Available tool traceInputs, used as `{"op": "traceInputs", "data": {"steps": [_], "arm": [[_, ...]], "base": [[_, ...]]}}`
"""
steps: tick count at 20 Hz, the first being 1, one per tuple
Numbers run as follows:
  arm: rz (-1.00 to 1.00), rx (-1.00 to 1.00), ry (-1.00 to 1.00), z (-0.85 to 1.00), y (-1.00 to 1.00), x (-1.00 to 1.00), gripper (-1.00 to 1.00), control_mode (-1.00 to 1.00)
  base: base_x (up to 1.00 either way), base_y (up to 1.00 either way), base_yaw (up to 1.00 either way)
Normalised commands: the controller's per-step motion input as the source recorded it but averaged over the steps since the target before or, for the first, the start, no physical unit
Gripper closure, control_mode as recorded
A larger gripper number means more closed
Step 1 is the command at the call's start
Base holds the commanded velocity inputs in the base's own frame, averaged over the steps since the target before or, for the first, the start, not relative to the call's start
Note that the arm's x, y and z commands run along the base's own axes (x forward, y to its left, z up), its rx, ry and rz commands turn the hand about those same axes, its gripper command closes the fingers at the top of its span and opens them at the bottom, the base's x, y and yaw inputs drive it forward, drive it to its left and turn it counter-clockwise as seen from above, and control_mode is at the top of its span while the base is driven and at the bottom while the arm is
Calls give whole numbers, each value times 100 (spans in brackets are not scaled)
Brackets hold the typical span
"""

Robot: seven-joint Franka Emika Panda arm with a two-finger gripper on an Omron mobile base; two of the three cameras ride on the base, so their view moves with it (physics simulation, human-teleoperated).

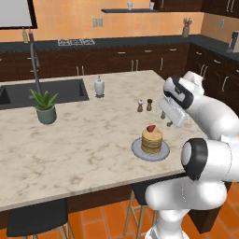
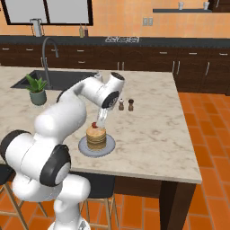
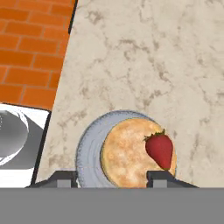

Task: Take the strawberry from the fridge and place it on top of the pancake, located on the dining counter.

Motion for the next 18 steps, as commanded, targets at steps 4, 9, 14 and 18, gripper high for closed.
{"op": "traceInputs", "data": {"steps": [4,9,14,18], "arm": [[0,-36,-33,91,99,-100,-100,-100],[-2,-32,-16,54,100,-100,-100,-100],[-3,-39,-5,1,100,-98,-100,-100],[-5,-29,-2,0,100,-88,-100,-100]], "base": [[0,0,0],[0,0,0],[0,0,0],[0,0,0]]}}
